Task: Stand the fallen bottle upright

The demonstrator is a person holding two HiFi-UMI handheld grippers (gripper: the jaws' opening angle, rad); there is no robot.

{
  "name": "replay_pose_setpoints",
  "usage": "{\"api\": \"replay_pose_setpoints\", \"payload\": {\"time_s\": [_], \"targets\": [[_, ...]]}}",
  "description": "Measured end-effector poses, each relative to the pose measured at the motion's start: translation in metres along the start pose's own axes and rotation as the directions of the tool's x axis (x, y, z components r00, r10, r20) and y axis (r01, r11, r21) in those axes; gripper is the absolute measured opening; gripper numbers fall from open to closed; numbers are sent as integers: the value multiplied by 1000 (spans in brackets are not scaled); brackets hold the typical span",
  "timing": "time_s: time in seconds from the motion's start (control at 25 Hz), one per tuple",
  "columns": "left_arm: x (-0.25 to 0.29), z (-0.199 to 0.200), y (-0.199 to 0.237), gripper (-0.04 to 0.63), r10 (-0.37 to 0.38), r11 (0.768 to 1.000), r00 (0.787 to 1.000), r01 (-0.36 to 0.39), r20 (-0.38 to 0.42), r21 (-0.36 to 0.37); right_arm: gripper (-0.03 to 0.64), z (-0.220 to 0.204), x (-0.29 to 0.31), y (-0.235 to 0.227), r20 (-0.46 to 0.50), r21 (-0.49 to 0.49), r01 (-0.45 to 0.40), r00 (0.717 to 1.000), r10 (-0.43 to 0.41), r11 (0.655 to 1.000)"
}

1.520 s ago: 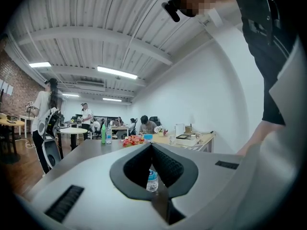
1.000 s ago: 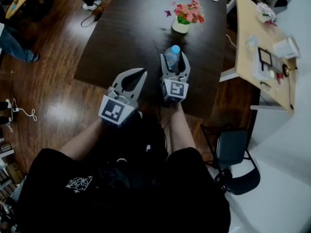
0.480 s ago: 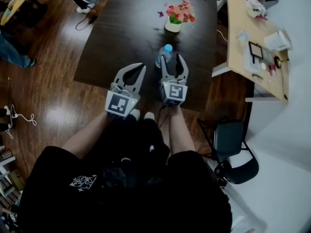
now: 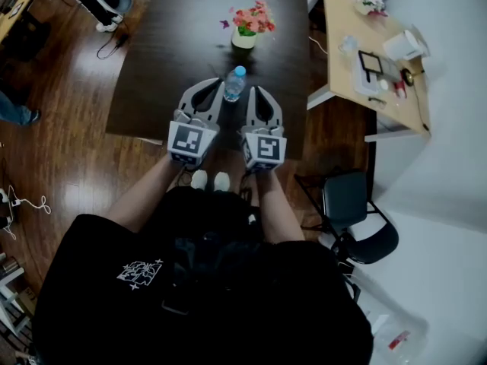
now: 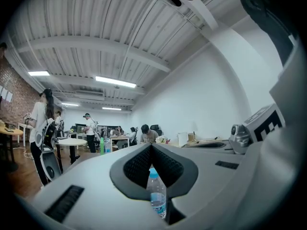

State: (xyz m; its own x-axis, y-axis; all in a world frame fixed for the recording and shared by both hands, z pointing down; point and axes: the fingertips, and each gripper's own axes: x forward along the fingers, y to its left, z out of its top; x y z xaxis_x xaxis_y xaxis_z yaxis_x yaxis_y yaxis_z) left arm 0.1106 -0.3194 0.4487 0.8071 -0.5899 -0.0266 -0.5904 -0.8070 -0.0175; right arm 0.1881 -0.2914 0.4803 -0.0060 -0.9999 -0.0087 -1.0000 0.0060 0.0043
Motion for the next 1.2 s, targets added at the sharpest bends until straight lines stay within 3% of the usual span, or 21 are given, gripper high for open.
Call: {"api": "replay_pose_setpoints", "payload": {"time_s": [0.8, 1.2], "targets": [[-16, 37, -10, -8, -76, 997, 994, 78, 77, -25, 12, 53, -23, 22, 41, -29, 31, 999, -30, 999], [-43, 46, -26, -8, -86, 996, 993, 89, 79, -32, 12, 62, -74, 28, 70, -51, 55, 996, -51, 997]]}}
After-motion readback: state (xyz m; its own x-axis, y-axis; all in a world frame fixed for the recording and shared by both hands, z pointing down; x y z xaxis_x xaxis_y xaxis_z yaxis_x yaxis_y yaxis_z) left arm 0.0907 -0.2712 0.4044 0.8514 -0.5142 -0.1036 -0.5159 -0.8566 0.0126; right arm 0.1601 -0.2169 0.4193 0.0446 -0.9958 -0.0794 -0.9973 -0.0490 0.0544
